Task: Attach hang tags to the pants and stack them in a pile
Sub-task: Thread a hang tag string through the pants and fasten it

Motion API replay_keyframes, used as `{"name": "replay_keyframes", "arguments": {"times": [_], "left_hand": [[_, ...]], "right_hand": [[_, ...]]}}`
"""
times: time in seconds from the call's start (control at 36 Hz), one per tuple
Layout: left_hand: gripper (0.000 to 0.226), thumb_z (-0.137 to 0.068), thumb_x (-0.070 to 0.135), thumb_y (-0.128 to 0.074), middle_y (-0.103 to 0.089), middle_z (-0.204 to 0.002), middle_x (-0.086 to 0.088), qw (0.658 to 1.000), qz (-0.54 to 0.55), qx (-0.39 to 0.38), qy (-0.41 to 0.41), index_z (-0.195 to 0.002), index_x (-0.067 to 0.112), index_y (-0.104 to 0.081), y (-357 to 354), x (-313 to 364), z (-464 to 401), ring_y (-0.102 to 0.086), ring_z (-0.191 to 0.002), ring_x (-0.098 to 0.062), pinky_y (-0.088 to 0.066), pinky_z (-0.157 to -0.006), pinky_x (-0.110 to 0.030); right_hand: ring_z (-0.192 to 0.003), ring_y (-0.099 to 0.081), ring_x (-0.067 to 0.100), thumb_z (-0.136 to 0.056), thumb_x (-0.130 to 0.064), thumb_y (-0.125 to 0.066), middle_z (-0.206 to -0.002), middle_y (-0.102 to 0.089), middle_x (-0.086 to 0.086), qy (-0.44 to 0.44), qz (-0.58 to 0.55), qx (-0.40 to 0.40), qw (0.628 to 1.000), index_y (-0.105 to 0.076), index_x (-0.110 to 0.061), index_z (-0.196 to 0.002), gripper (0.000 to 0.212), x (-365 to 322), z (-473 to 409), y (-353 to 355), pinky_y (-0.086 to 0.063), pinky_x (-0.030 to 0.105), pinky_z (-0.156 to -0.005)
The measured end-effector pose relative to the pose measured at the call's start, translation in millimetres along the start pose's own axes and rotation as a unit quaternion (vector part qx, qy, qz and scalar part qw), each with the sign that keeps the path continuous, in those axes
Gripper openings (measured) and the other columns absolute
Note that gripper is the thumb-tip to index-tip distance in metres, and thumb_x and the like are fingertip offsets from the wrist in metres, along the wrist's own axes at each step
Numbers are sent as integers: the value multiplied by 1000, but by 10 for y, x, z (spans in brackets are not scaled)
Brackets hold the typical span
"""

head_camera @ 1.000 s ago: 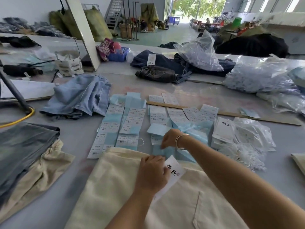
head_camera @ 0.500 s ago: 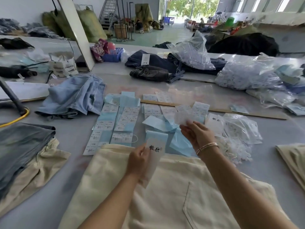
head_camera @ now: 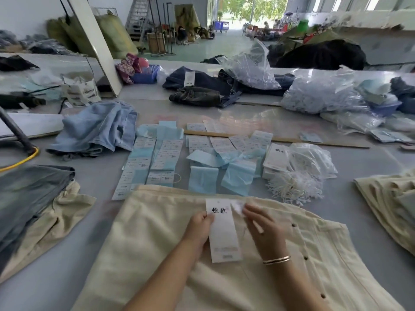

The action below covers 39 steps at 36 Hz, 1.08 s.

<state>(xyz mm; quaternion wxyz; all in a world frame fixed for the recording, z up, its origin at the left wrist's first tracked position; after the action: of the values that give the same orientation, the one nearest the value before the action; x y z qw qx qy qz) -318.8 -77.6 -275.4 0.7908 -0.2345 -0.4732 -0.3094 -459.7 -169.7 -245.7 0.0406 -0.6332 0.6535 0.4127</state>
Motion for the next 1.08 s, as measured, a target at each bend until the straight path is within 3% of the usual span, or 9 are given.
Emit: {"name": "replay_keyframes", "arguments": {"times": [0.11, 0.19, 0.47, 0.61, 0.72, 0.78, 0.89, 0.97, 1.08], "left_hand": [[24, -100, 11, -46, -69, -96, -22, 999, -38, 16, -18, -84, 10, -64, -20, 15, -33, -61, -83, -28, -52, -82, -46], [26, -100, 14, -45, -70, -93, -18, 998, -43, 34, -32, -83, 12, -64, -17, -2, -41, -64, -81, -27, -54, -78, -43], [24, -99, 14, -48, -72, -91, -14, 997, -31, 45, -49, -82, 13, -65, -32, -5, -35, -65, -80, -27, -54, -78, -43], [3, -89, 14, -67, -74, -85, -6, 999, -41, 19, -29, -86, 15, -68, -37, -20, -79, -70, -76, -24, -56, -74, -39], [9, -84, 4, -69, -73, -91, -15, 998, -45, 44, -2, -86, 12, -68, -71, -6, -97, -67, -80, -29, -55, -79, -44], [7, -86, 2, -67, -70, -88, -18, 999, -8, 48, 22, -91, 6, -67, -81, 16, -85, -65, -75, -30, -55, -73, -42], [8, -89, 1, -63, -63, -73, -17, 992, 76, 46, 89, -83, 6, -61, -63, 55, -109, -58, -61, -27, -51, -61, -36], [9, -88, 2, -64, -64, -77, -18, 989, 75, 16, 122, -96, 2, -63, -49, 87, -119, -59, -60, -28, -51, -58, -35], [15, -87, 1, -64, -66, -83, -20, 988, 78, 5, 136, -103, 0, -64, -29, 91, -125, -62, -67, -32, -53, -64, -41]], "right_hand": [[-83, -72, 23, -62, 14, -79, -98, -72, 15, 61, 34, -86, 994, -77, -3, -88, 31, -94, 171, -177, -55, 27, -72], [-81, -73, 24, -65, 10, -79, -100, -72, 14, 66, 40, -111, 991, -76, -3, -90, 29, -126, 186, -231, -58, 33, -59], [-73, -72, 21, -58, 4, -87, -94, -74, 10, 81, 82, -125, 986, -77, -7, -86, 32, -153, 188, -247, -56, 29, -52], [-74, -68, 22, -64, -9, -84, -92, -73, -2, 135, 105, -162, 972, -77, -16, -87, 25, -179, 160, -258, -57, 25, -64], [-82, -66, 19, -66, -33, -83, -95, -70, -14, 133, 146, -191, 962, -75, -32, -90, 26, -174, 147, -235, -54, 26, -71], [-90, -67, 15, -59, -53, -82, -101, -69, -17, 130, 181, -212, 951, -74, -35, -97, 43, -201, 164, -238, -53, 26, -76], [-113, -63, 14, -53, -84, -59, -125, -63, -10, 131, 268, -273, 915, -68, -25, -120, 89, -268, 261, -280, -52, 37, -92], [-127, -52, 20, -65, -84, -43, -135, -56, -11, 169, 348, -312, 868, -60, -26, -130, 89, -274, 365, -208, -27, 49, -103], [-139, -33, 22, -83, -63, -34, -132, -54, -26, 241, 312, -358, 846, -60, -42, -124, 53, -254, 441, 17, -19, 50, -103]]}}
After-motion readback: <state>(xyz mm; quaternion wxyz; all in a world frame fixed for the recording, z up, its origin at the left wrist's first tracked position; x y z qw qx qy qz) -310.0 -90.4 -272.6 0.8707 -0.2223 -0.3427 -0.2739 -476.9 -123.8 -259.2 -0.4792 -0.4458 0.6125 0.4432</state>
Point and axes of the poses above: each hand's wrist, its own z-axis away from the middle knuckle, its own y-axis out of the back of the hand, x = y × z, the point moved 3 cm from there along -z, towards the middle knuckle
